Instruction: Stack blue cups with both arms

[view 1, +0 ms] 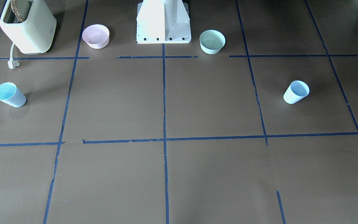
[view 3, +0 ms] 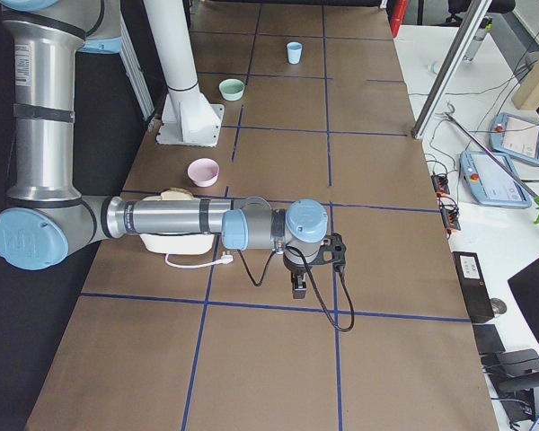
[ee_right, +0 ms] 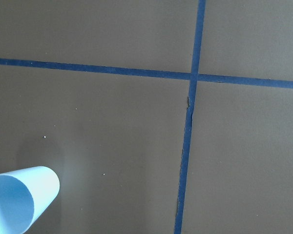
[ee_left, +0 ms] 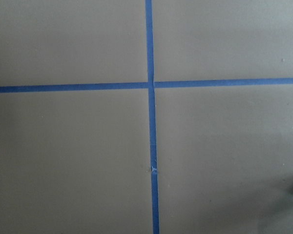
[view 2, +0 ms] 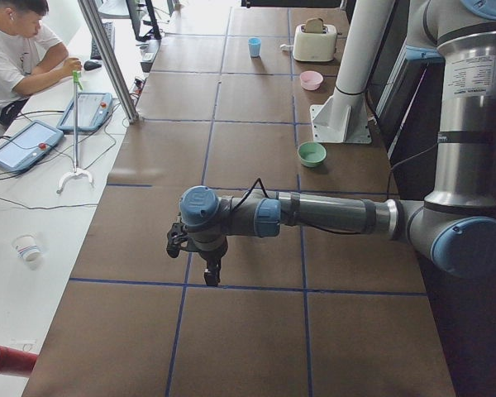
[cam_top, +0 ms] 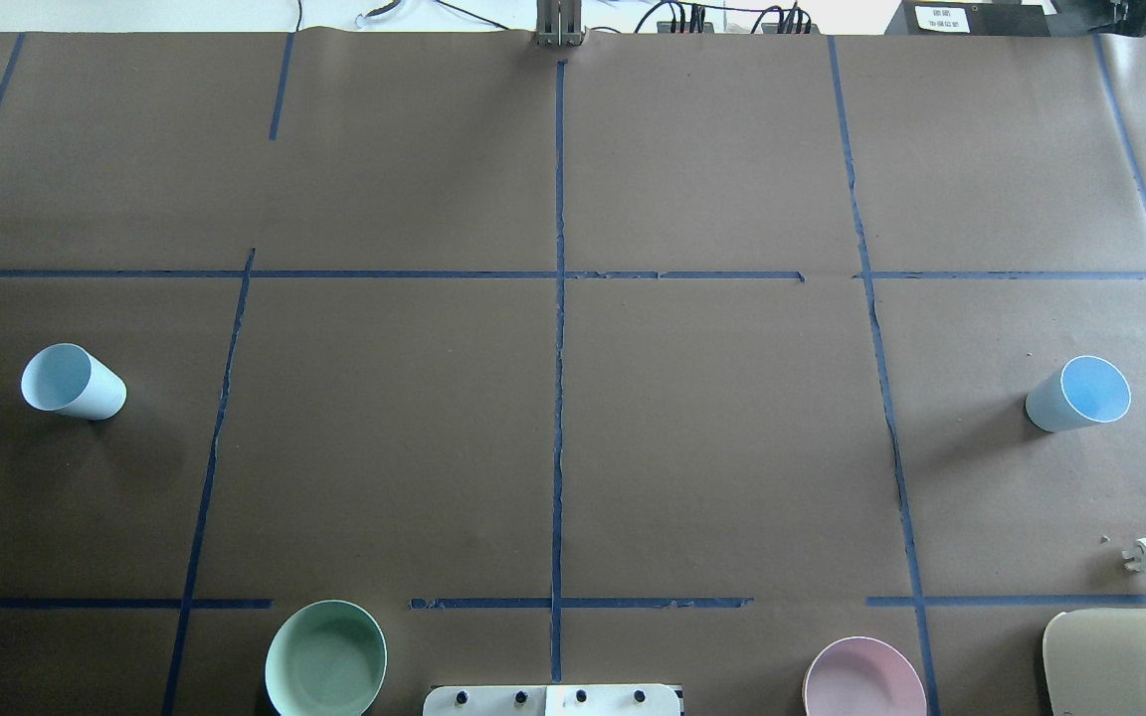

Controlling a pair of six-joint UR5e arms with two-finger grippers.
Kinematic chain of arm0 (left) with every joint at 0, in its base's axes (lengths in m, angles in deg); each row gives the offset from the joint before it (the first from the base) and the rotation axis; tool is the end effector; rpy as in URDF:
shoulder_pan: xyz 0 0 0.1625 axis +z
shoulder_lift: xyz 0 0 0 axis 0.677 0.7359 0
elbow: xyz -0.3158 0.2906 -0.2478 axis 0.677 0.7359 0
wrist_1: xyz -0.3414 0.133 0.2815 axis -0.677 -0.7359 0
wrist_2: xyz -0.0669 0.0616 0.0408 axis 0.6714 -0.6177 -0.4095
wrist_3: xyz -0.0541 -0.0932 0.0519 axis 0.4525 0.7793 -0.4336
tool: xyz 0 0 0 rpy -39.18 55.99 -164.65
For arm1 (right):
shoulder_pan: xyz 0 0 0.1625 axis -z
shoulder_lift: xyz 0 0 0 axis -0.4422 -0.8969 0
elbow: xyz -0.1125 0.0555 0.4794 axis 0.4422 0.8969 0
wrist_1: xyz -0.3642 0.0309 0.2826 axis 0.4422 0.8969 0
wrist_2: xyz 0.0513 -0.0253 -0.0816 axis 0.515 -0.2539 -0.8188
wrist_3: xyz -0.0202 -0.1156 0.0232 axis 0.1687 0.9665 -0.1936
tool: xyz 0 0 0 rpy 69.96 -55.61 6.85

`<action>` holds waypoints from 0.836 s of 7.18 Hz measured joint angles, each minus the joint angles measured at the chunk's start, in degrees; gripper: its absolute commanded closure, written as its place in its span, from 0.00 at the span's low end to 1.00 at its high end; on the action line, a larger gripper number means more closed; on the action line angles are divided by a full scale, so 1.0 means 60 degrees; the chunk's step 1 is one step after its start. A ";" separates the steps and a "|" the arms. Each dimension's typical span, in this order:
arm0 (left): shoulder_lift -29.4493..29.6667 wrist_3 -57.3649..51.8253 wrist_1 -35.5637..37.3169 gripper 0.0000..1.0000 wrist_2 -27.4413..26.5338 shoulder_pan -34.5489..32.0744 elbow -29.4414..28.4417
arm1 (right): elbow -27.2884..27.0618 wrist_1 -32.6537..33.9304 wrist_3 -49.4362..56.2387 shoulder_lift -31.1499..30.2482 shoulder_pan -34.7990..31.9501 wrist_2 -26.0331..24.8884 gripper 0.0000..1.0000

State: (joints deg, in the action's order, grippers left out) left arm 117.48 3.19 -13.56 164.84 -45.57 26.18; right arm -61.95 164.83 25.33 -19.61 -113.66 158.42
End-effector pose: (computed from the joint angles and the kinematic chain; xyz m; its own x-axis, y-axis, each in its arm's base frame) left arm -0.0299 -0.5228 0.7131 0.6874 0.0526 -0.7243 -0.0408 0.9986 0.0338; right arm 0.0207 -0.5036 0.7103 0.6562 -0.0893 0.7493 0.0623 0.9960 0.0642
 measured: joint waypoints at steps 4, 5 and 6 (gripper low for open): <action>-0.0323 0.0473 -0.1251 0.00 0.0025 0.0550 0.0130 | -0.0006 0.0000 -0.0022 0.0009 0.0007 0.0029 0.00; -0.0303 0.1413 -0.1295 0.00 0.0015 0.1306 0.0478 | -0.0017 0.0000 -0.0028 0.0023 0.0009 0.0048 0.00; -0.0291 0.2593 -0.1455 0.00 0.0001 0.2100 0.0923 | -0.0008 -0.0003 -0.0024 0.0038 0.0009 0.0054 0.00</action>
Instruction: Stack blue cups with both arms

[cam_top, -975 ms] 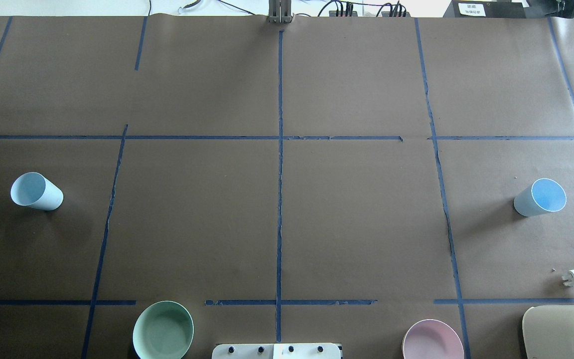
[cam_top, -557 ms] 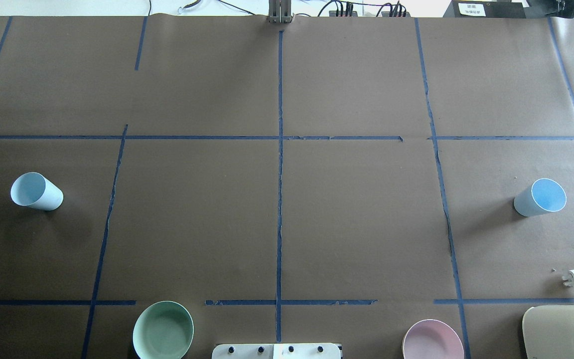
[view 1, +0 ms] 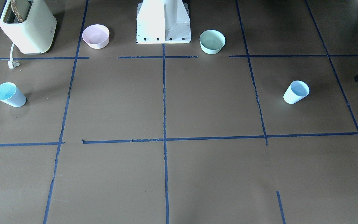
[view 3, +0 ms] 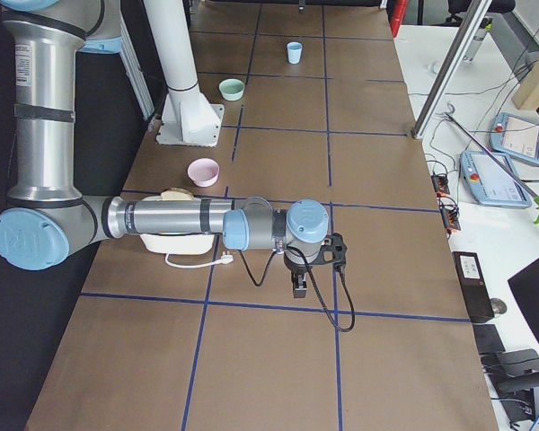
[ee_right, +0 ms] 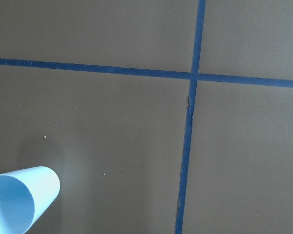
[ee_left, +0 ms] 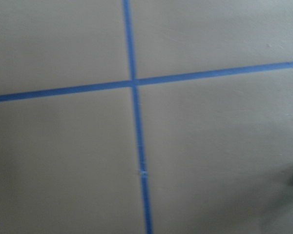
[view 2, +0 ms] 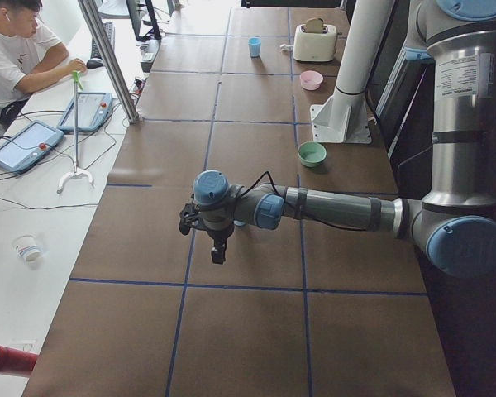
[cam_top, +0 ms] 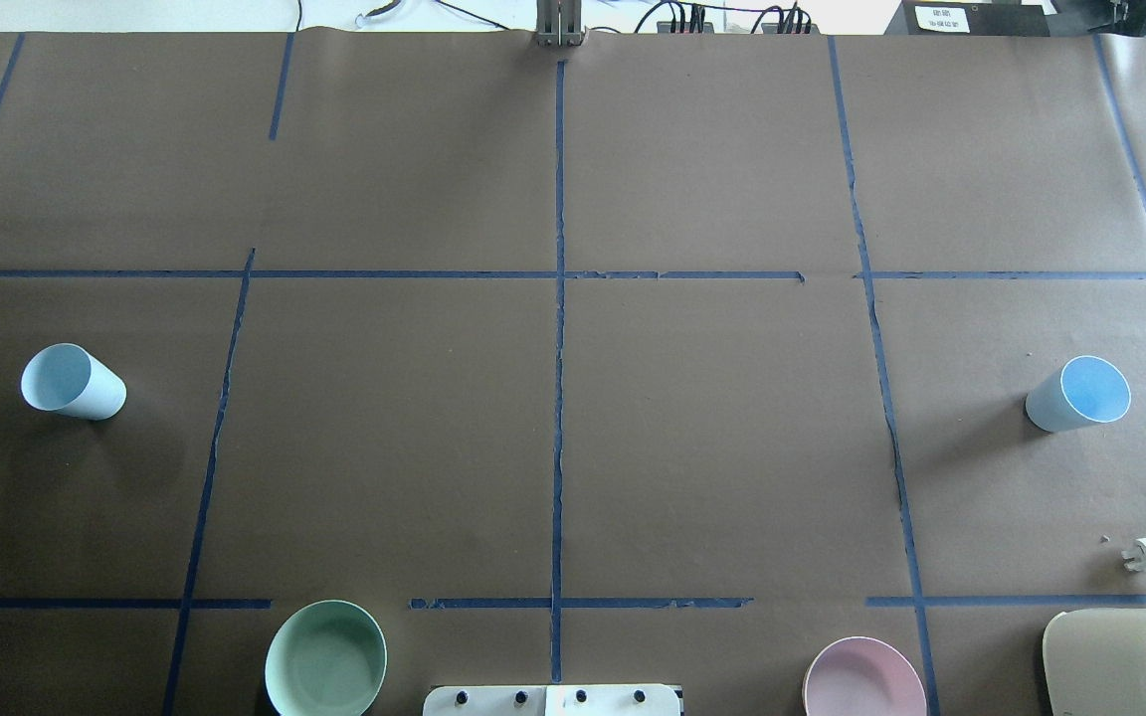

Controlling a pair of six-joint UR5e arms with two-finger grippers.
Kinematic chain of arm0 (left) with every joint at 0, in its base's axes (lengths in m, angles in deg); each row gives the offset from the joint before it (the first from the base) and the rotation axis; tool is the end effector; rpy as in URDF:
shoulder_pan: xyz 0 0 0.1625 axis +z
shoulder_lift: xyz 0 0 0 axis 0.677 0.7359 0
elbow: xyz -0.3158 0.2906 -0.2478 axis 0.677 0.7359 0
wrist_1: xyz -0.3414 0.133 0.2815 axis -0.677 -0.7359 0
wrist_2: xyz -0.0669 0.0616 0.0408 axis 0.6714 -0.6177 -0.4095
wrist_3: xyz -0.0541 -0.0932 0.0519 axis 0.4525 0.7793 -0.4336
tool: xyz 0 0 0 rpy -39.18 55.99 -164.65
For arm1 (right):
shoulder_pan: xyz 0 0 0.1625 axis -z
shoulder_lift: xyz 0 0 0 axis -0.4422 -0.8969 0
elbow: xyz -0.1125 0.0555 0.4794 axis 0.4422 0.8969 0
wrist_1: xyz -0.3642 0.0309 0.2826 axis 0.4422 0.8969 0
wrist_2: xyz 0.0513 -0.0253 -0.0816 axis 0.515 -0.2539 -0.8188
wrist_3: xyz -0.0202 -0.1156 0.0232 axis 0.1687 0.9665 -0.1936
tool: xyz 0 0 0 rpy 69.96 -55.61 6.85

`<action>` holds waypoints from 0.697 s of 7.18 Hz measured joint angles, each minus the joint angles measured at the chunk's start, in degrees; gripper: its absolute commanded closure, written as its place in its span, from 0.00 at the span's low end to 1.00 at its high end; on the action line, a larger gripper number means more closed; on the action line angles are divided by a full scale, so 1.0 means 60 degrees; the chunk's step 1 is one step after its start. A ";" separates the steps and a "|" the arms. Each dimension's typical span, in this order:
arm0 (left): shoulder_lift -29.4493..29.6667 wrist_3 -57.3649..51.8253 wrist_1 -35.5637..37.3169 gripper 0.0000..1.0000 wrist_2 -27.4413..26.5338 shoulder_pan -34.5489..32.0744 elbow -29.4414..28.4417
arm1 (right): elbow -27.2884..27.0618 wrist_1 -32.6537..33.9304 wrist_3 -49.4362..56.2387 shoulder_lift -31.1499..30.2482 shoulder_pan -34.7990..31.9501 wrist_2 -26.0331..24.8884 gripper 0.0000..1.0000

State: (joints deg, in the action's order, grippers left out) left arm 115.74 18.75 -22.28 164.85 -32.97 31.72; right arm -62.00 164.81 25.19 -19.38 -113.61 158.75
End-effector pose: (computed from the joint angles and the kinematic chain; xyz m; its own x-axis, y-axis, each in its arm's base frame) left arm 0.0842 -0.5141 0.6590 0.6647 0.0888 -0.7418 -0.0744 0.9958 0.0525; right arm 0.0197 -0.5059 0.7073 0.6517 -0.0914 0.7529 0.0615 0.9958 0.0677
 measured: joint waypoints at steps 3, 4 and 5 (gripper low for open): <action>0.0056 0.3562 -0.2150 0.00 -0.0427 0.2105 0.0210 | -0.0024 -0.0021 0.0108 0.0068 0.0006 -0.0013 0.00; 0.0110 0.4315 -0.2600 0.00 -0.0963 0.2663 0.0150 | -0.0026 -0.0019 0.0115 0.0076 0.0016 -0.0014 0.00; 0.0178 0.4644 -0.2783 0.00 -0.1322 0.2993 0.0083 | -0.0030 -0.0022 0.0125 0.0085 0.0028 -0.0008 0.00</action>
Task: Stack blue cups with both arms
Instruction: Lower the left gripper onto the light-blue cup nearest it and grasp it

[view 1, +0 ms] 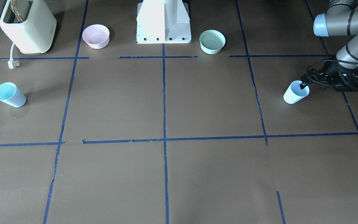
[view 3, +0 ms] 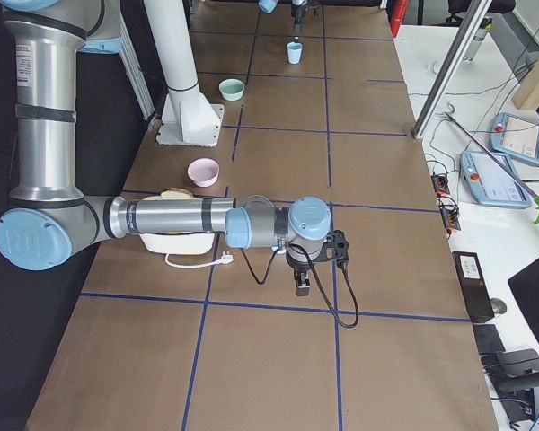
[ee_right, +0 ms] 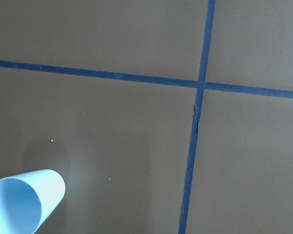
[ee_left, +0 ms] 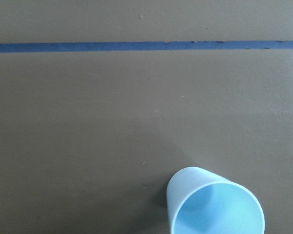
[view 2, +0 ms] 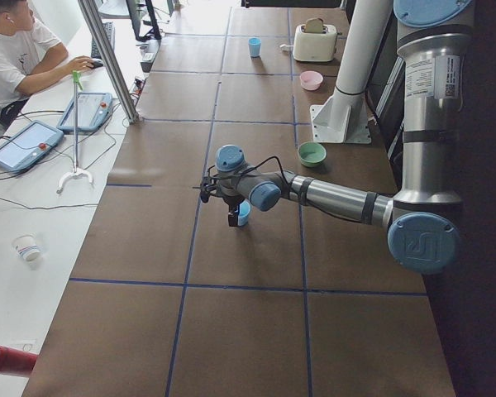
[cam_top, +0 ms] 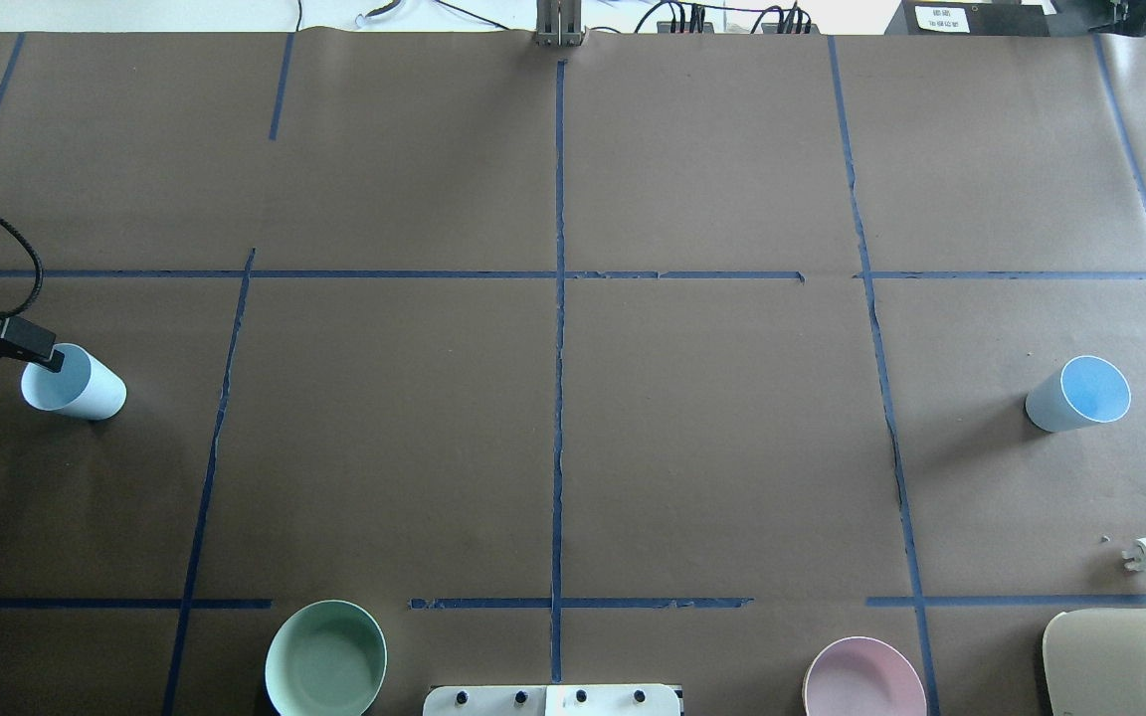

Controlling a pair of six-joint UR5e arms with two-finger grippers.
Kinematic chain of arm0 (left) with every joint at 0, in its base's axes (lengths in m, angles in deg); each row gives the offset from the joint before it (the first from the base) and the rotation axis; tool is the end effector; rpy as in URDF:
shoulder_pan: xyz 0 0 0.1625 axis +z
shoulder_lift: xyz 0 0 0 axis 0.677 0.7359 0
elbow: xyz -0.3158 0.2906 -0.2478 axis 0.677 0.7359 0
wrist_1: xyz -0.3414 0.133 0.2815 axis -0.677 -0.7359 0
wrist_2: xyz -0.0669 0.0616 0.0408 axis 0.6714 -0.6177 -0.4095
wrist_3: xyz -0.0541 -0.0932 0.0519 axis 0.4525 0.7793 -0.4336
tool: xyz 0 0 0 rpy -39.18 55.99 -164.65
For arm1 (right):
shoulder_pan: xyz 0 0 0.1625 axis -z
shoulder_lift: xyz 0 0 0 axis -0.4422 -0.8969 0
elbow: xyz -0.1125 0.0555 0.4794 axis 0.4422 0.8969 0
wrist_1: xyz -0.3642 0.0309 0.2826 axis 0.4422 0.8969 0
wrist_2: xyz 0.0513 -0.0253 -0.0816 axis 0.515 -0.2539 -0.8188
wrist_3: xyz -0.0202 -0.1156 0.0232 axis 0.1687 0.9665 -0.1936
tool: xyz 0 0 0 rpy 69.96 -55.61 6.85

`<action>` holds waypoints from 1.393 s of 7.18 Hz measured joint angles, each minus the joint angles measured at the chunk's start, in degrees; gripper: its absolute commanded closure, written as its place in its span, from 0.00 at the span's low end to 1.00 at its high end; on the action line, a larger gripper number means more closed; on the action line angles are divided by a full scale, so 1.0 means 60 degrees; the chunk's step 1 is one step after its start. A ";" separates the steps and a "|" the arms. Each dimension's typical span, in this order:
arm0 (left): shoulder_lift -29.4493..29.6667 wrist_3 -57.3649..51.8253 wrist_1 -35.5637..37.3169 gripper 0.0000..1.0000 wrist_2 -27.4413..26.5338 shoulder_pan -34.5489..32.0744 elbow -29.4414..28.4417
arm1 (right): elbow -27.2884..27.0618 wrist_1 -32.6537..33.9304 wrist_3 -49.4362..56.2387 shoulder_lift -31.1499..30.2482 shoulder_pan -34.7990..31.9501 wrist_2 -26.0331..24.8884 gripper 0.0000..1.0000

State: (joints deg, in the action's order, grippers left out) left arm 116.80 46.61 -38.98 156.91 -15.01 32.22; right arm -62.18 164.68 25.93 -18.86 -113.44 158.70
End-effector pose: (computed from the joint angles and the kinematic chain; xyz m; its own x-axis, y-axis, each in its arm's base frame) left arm 0.2418 -0.4909 0.6178 0.6624 0.0295 -0.7486 -0.0060 0.9994 0.0341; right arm 0.0181 -0.5112 0.7008 0.6507 -0.1170 0.7503 0.0728 0.9931 0.0918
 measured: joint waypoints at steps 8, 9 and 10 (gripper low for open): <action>0.0127 0.0356 -0.0121 1.00 -0.0033 0.0450 -0.0688 | 0.0107 -0.0738 -0.0072 -0.0070 0.0269 0.0062 0.00; 0.0311 0.0782 -0.0123 1.00 0.0282 0.0457 -0.0672 | 0.0087 -0.0740 -0.0085 -0.0067 0.0290 0.0073 0.00; 0.0797 0.1551 -0.0116 1.00 0.0637 0.0461 -0.0634 | 0.0074 -0.0746 -0.0099 -0.0050 0.0317 0.0078 0.00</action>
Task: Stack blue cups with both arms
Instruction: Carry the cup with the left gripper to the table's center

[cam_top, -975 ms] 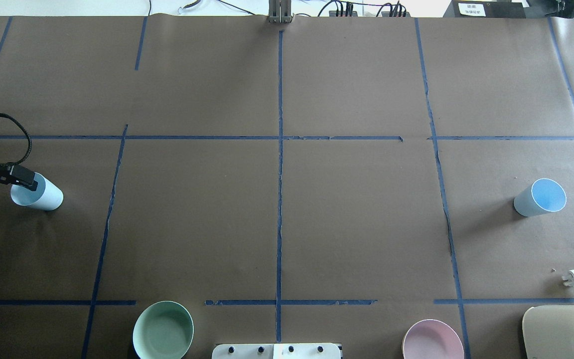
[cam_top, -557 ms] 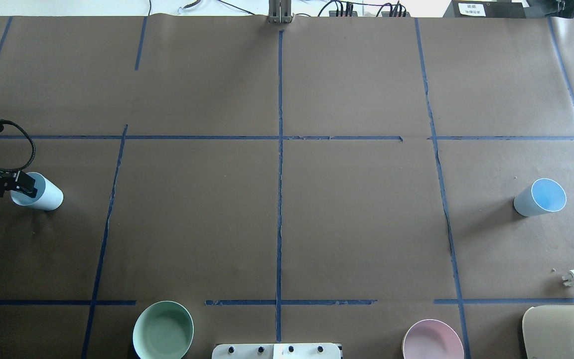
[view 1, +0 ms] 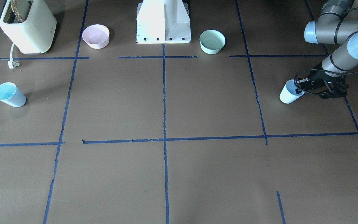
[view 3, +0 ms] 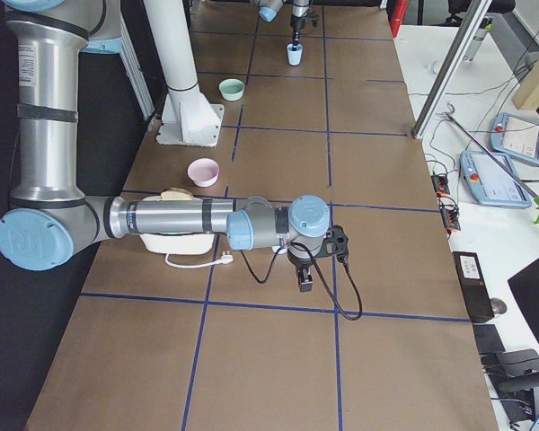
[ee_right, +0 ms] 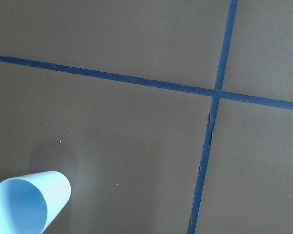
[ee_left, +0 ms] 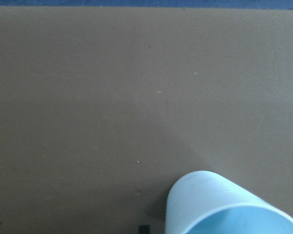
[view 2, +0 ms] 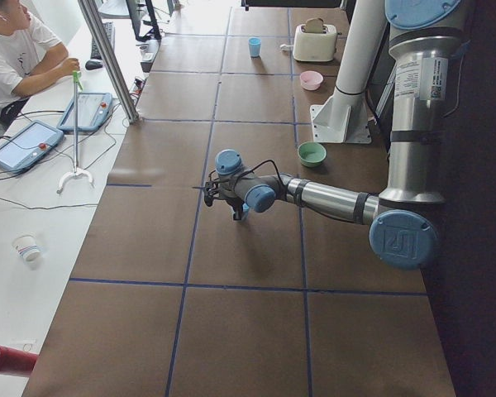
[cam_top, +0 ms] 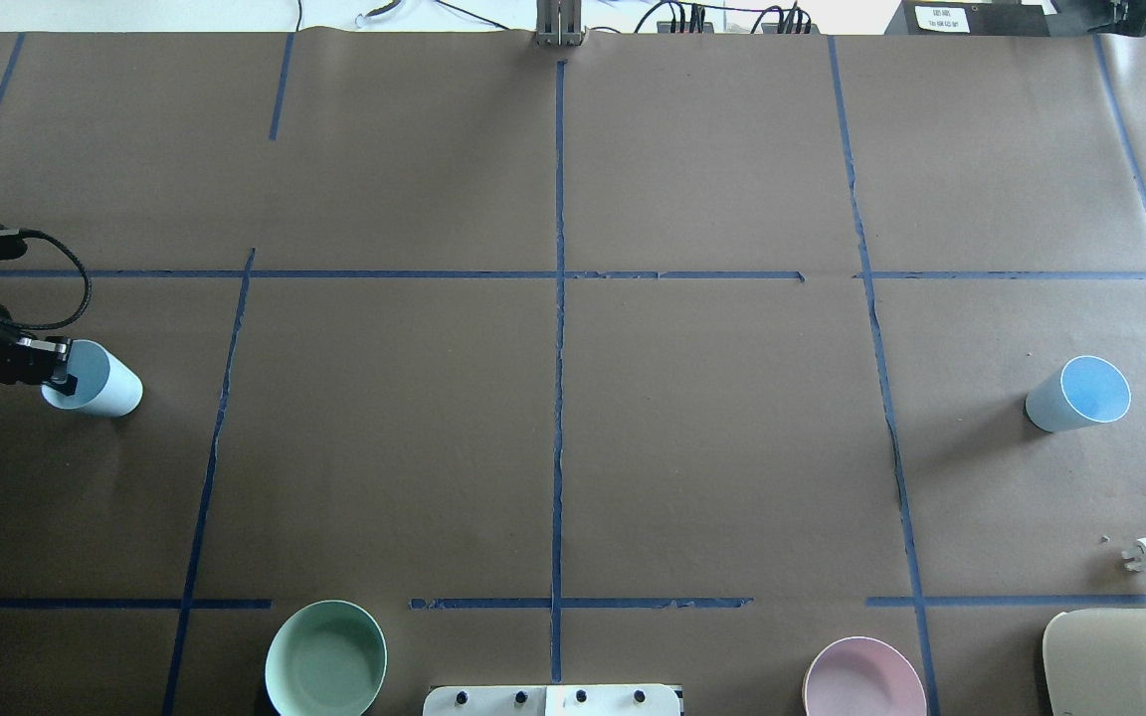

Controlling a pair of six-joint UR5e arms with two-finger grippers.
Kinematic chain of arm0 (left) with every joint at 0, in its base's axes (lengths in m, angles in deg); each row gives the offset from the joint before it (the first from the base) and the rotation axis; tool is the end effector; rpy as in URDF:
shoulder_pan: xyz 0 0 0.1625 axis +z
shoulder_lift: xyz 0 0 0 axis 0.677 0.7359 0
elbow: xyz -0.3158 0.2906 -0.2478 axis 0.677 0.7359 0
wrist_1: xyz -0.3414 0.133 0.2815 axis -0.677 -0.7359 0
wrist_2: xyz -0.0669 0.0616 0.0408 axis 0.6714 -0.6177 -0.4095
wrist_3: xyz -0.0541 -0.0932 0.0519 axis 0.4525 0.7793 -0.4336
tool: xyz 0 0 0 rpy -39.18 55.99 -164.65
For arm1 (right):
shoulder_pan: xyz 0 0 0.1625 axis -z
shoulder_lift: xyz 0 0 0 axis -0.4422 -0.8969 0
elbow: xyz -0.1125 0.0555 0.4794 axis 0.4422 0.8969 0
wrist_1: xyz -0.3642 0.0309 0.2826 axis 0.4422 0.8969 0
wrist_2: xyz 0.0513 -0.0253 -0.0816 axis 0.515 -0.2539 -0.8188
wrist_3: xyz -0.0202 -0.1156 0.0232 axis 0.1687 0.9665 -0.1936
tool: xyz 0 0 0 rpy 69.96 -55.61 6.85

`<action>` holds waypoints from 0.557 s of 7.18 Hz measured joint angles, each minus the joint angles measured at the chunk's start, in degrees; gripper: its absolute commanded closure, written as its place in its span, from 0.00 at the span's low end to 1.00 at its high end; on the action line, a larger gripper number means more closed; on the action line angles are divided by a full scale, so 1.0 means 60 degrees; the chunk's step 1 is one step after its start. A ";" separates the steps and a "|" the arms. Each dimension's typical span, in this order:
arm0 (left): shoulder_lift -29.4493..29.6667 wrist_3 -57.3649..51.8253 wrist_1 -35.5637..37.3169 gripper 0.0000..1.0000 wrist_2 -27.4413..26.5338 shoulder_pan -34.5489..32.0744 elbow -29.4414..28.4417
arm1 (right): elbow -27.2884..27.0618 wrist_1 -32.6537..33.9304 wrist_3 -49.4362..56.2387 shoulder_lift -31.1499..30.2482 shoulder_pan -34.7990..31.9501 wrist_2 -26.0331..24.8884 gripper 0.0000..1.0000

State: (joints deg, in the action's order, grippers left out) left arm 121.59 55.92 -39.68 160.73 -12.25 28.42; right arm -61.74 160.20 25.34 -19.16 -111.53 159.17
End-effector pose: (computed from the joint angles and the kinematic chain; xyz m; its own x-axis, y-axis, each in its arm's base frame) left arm 0.2920 -0.5063 0.6026 0.6157 -0.0838 -0.7835 0.0114 0.9952 -0.0975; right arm 0.0002 -0.5135 0.6986 0.6372 -0.1773 0.7500 0.0984 0.9839 0.1490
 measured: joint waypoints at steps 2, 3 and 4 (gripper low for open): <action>0.2147 0.2263 0.0216 1.00 0.0298 0.0563 -0.0040 | -0.0010 0.0000 -0.0013 0.0037 0.0043 -0.0003 0.00; 0.3210 0.3109 0.0479 1.00 -0.0162 0.1363 -0.0117 | -0.0008 -0.0011 -0.0011 0.0043 0.0080 -0.0020 0.00; 0.4256 0.3548 0.1098 1.00 -0.1065 0.2183 -0.0194 | -0.0005 -0.0017 -0.0012 0.0046 0.0111 -0.0036 0.00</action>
State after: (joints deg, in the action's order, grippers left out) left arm 147.12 77.21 -33.09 154.34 0.85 27.25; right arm -61.76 160.10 25.27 -18.89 -110.87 158.95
